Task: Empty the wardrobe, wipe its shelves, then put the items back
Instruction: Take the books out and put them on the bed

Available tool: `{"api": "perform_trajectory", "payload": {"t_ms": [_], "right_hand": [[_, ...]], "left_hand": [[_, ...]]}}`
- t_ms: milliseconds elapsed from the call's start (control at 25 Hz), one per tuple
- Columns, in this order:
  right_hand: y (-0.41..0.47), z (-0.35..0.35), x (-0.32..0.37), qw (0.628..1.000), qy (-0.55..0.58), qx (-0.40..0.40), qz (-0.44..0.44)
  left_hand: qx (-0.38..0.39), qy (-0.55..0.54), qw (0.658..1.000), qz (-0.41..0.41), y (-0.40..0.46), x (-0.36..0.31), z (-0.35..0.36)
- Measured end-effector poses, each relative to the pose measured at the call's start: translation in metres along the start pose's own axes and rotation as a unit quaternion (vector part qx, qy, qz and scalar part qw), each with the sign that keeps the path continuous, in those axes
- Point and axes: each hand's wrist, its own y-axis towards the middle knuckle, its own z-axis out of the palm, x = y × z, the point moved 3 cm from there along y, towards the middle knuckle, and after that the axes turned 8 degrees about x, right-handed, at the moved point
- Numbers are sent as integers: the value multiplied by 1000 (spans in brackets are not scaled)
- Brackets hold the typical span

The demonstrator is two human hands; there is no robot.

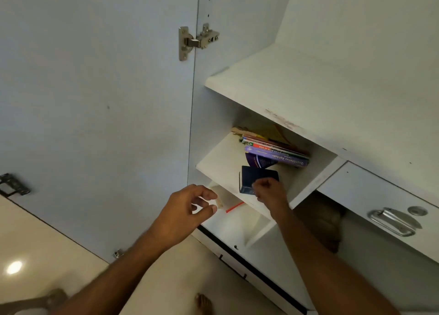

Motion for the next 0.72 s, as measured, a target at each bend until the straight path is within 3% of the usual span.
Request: {"api": "perform_trajectory", "payload": {"t_ms": [120,240,440,600,720], "right_hand": [[65,1,-6,983,-179,-47,10],[104,-10,-28,943,-300,-101,104],[144,-17,-60,953,-163,-107,231],[142,-12,-72,953,-170,-84,235],[131,-14,-58,955,-144,-124,229]], "left_hand": [[-17,-5,1000,-17,27,1,5],[-33,-4,999,-37,37,9,11],[-47,6,996,-79,37,29,13],[-50,3,994,-93,41,35,14],[-51,6,994,-96,49,34,16]]}}
